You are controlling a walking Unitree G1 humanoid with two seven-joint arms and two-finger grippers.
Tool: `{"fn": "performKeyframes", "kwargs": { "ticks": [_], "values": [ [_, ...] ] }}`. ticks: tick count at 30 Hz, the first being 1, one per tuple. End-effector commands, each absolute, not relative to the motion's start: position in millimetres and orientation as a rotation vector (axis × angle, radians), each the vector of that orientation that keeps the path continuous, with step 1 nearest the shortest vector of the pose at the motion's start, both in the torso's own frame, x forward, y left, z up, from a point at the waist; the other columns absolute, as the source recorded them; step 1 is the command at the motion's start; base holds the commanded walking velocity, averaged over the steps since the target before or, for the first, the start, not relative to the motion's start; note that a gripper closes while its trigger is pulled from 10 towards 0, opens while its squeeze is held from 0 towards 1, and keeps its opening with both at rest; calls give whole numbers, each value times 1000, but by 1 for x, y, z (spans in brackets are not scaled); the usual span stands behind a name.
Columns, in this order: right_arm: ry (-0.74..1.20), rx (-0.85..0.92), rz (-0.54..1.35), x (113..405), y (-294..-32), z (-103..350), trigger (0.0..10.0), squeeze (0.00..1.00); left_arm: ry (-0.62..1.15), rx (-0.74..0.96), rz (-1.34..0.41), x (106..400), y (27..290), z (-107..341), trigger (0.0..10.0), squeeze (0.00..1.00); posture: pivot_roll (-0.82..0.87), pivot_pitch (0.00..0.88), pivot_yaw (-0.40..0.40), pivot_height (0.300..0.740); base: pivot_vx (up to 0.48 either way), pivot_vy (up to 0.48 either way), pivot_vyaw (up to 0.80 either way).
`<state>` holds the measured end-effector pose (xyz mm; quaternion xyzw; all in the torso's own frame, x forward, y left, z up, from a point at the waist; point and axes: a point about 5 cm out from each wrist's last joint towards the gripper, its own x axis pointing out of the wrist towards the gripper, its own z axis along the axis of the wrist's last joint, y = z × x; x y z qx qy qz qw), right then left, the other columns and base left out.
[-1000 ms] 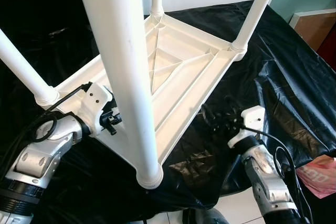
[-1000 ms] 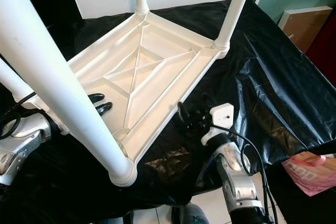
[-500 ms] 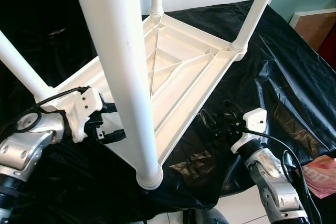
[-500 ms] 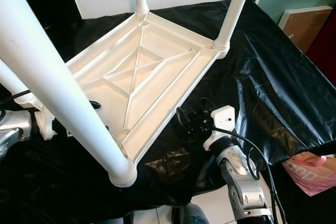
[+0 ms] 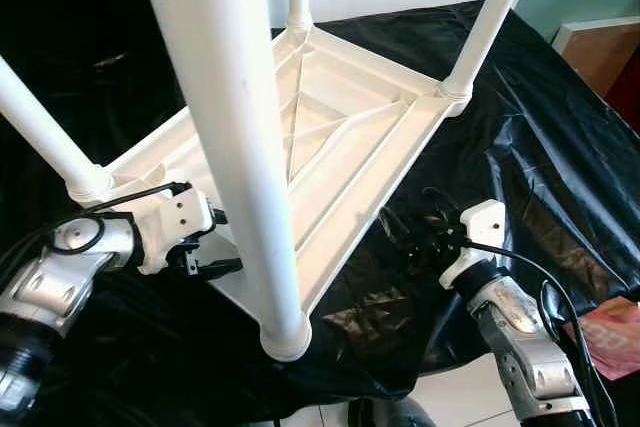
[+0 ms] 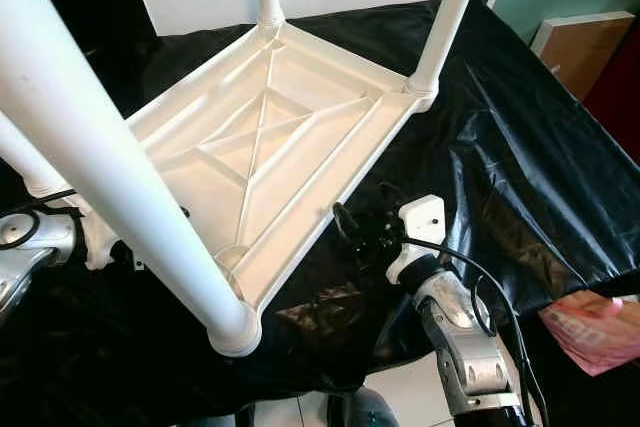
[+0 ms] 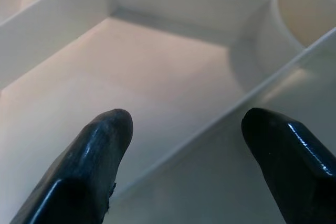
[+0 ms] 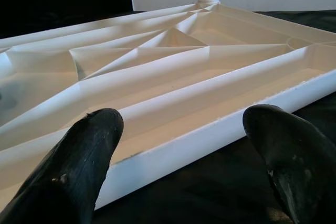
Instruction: Building children table
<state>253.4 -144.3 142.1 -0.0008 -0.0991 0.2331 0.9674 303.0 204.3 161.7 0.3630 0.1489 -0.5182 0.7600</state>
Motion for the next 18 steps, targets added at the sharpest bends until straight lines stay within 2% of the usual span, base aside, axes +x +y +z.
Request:
{"fn": "performKeyframes", "kwargs": {
  "ticks": [1, 9, 10, 11, 12, 18],
  "values": [
    [-184, -1, 468, 251, -146, 140, 10000, 0, 381, 821, -1110, 304, 207, 149, 10000, 0, 67, 151, -27, 740, 0, 0, 0],
    [-178, -2, 465, 252, -143, 139, 10000, 0, 446, 850, -1118, 322, 208, 151, 10000, 0, 65, 153, -17, 740, 0, 0, 0],
    [-178, -3, 465, 252, -143, 139, 10000, 0, 458, 840, -1120, 324, 208, 151, 8627, 0, 63, 154, -14, 740, 0, 0, 0],
    [-178, -5, 462, 252, -143, 139, 10000, 0, 474, 833, -1126, 326, 209, 149, 2196, 0, 57, 155, -9, 740, 0, 0, 0],
    [-178, -6, 456, 252, -143, 140, 10000, 0, 490, 822, -1134, 327, 210, 148, 0, 0, 53, 157, -5, 740, 0, 0, 0],
    [-178, -10, 439, 250, -146, 139, 10000, 0, 509, 766, -1154, 330, 211, 147, 0, 0, 44, 159, 2, 740, 0, 0, 0]
  ]
}}
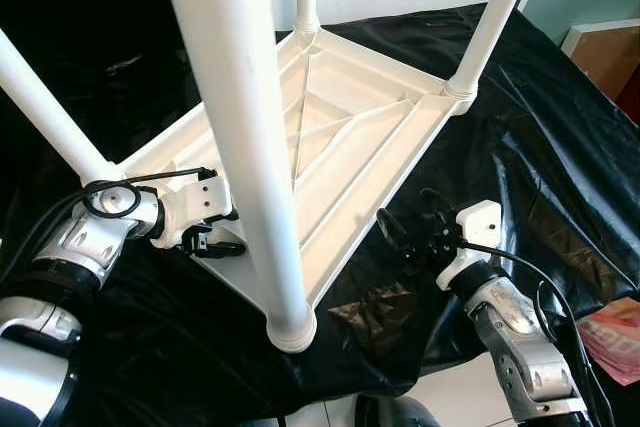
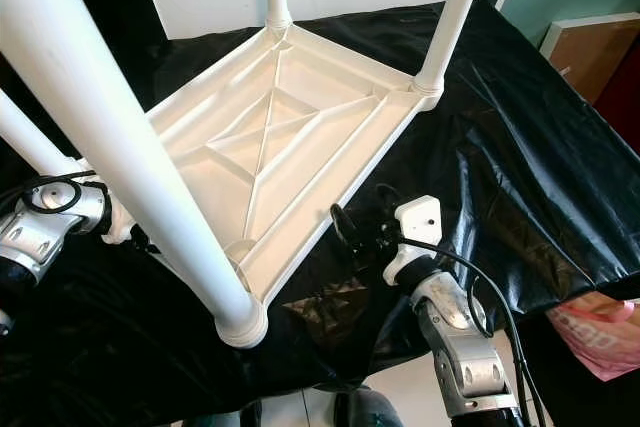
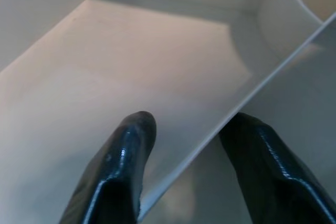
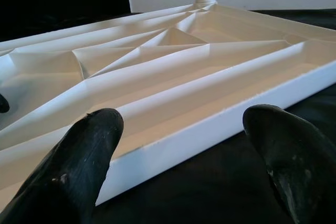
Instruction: Building children table
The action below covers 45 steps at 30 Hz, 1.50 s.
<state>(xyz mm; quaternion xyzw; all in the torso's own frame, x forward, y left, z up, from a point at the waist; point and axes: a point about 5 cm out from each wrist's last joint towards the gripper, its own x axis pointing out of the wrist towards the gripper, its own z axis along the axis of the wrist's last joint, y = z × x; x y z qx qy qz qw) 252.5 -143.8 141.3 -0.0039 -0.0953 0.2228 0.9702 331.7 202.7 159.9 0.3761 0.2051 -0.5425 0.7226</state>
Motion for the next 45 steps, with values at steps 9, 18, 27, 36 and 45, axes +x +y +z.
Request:
{"fn": "performKeyframes", "kwargs": {
  "ticks": [9, 18, 27, 36, 45],
  "values": [
    [-181, -13, 427, 250, -146, 141, 10000, 0, 508, 729, -1173, 335, 206, 146, 0, 0, 34, 162, 7, 740, 0, 0, 0],
    [-192, -22, 393, 251, -151, 143, 10000, 0, 457, 626, -1093, 346, 183, 139, 0, 0, 22, 163, 18, 740, 0, 0, 0],
    [-191, -27, 350, 248, -155, 142, 10000, 0, 375, 514, -1094, 343, 161, 143, 0, 0, 0, 171, 39, 740, 0, 0, 0],
    [-191, -43, 305, 246, -164, 142, 10000, 0, 311, 368, -969, 340, 141, 140, 0, 0, -13, 175, 41, 740, 0, 0, 0],
    [-191, -56, 174, 249, -178, 140, 10000, 0, 113, 215, -1018, 325, 120, 150, 10000, 1000, -6, 183, 23, 740, 0, 0, 0]
  ]
}}
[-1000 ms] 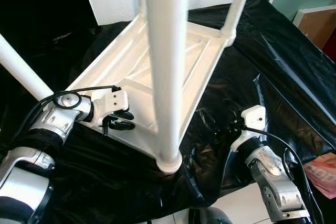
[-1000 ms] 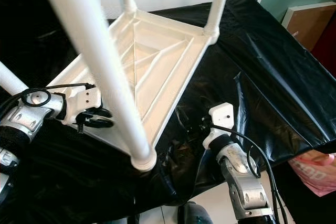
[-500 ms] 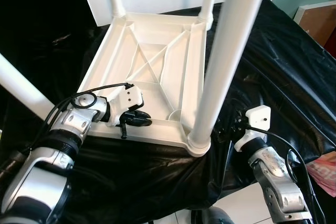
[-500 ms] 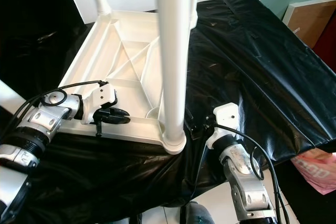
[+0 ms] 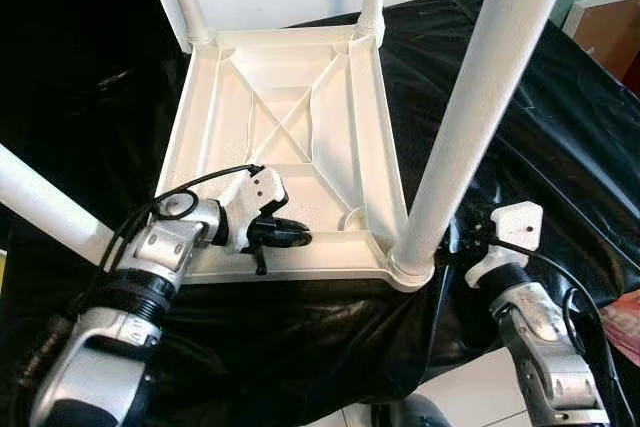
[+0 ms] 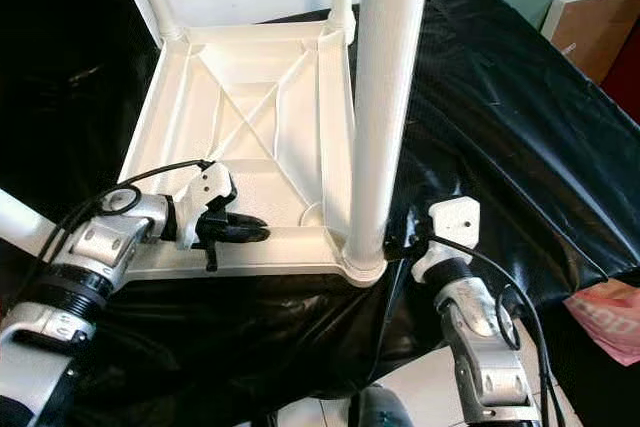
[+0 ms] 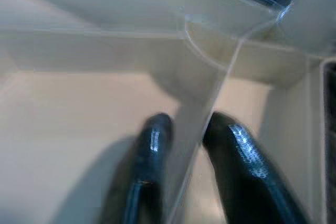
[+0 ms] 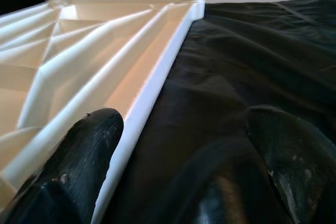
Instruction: Building children table
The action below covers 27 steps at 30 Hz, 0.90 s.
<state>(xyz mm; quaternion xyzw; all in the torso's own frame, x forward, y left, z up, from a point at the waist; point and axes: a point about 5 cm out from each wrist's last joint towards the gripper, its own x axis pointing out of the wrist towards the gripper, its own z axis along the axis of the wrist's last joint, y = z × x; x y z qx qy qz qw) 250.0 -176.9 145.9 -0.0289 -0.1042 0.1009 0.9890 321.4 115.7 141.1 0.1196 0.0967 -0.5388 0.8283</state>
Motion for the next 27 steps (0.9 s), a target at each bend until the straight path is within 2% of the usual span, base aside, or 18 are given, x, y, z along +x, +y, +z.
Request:
{"fn": "performKeyframes", "kwargs": {
  "ticks": [1, 3, 4, 5, 9, 11, 16, 27],
  "values": [
    [-191, -56, 174, 249, -178, 140, 10000, 0, 113, 215, -1018, 325, 120, 150, 10000, 1000, -6, 183, 23, 740, 0, 0, 0],
    [-194, -31, 127, 249, -184, 140, 10000, 0, -2, 152, -1035, 316, 119, 162, 10000, 1000, -7, 183, 23, 740, 0, 0, 0],
    [-194, -21, 121, 249, -186, 140, 10000, 0, -28, 116, -1037, 312, 120, 166, 10000, 686, -7, 183, 22, 740, 0, 0, 0],
    [-191, -7, 142, 247, -188, 140, 10000, 0, -56, 87, -1029, 307, 122, 169, 10000, 0, -10, 183, 20, 740, 0, 0, 0],
    [-183, 0, 215, 241, -192, 141, 10000, 0, -117, 42, -1027, 296, 125, 175, 10000, 0, -13, 183, 19, 740, 0, 0, 0],
    [-166, -25, 250, 237, -207, 143, 10000, 0, -140, 8, -1062, 282, 129, 177, 10000, 0, -17, 183, 18, 740, 0, 0, 0],
    [-145, -50, 292, 234, -214, 145, 10000, 0, -133, 3, -1088, 273, 132, 177, 10000, 0, -22, 182, 14, 740, 0, 0, 0],
    [47, -132, 647, 211, -236, 153, 10000, 0, -99, -2, -1084, 245, 132, 175, 10000, 0, -11, 162, 11, 740, 0, 0, 0]
  ]
}}
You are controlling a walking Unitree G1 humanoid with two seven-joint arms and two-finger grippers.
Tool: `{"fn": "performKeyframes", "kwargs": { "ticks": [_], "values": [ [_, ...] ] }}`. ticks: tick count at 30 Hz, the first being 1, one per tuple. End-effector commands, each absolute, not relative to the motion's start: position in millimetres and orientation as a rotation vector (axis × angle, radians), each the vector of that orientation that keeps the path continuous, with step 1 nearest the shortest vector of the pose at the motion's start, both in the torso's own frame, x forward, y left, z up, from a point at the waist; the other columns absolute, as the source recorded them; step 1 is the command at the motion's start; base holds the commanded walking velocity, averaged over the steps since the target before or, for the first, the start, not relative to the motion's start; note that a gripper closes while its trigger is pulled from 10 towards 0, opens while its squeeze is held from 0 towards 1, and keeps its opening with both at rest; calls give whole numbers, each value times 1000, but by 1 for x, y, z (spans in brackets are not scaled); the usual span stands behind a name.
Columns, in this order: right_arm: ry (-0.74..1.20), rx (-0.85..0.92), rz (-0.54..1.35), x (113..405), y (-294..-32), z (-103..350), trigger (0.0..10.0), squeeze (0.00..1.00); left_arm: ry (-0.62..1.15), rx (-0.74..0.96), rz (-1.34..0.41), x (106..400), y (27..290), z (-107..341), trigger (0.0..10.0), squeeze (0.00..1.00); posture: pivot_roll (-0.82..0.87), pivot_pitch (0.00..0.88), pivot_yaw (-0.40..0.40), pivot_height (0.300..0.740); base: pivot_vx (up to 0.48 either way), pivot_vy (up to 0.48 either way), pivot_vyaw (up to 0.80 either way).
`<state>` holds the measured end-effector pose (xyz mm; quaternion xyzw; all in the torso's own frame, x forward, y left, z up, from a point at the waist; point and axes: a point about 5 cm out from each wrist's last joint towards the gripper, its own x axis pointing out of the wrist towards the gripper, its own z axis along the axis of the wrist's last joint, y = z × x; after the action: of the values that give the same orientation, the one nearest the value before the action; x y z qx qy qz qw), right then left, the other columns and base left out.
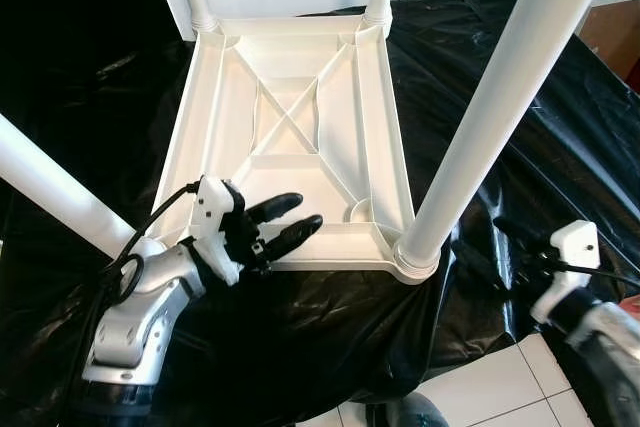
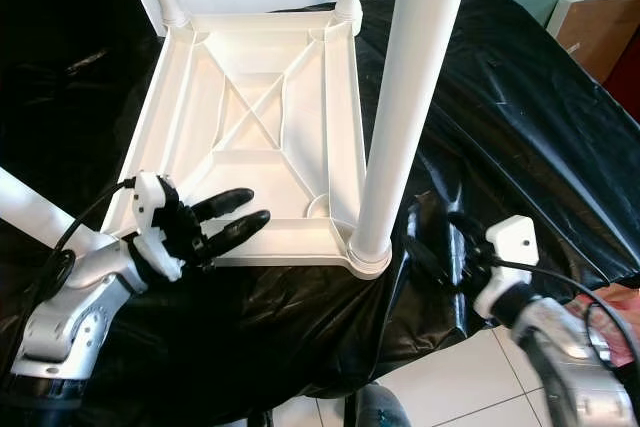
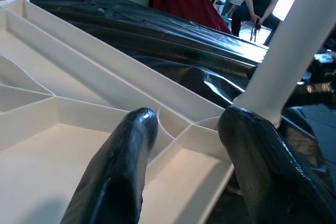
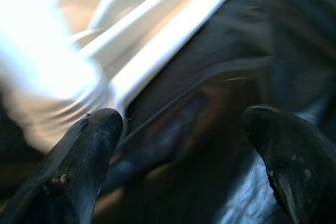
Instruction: Building children table
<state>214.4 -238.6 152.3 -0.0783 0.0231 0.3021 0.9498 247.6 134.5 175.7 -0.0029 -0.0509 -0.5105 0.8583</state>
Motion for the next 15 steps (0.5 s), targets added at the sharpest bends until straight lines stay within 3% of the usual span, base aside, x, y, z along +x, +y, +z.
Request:
{"fn": "performKeyframes", "kwargs": {
  "ticks": [1, 15],
  "values": [
    [61, -140, 693, 211, -234, 154, 10000, 0, -88, 10, -1073, 244, 130, 176, 10000, 0, -7, 156, 10, 740, 0, 0, 0],
    [14, -135, 907, 227, -192, 160, 10000, 0, -37, 80, -1156, 231, 121, 174, 10000, 0, 13, 142, 9, 740, 0, 0, 0]
  ]
}}
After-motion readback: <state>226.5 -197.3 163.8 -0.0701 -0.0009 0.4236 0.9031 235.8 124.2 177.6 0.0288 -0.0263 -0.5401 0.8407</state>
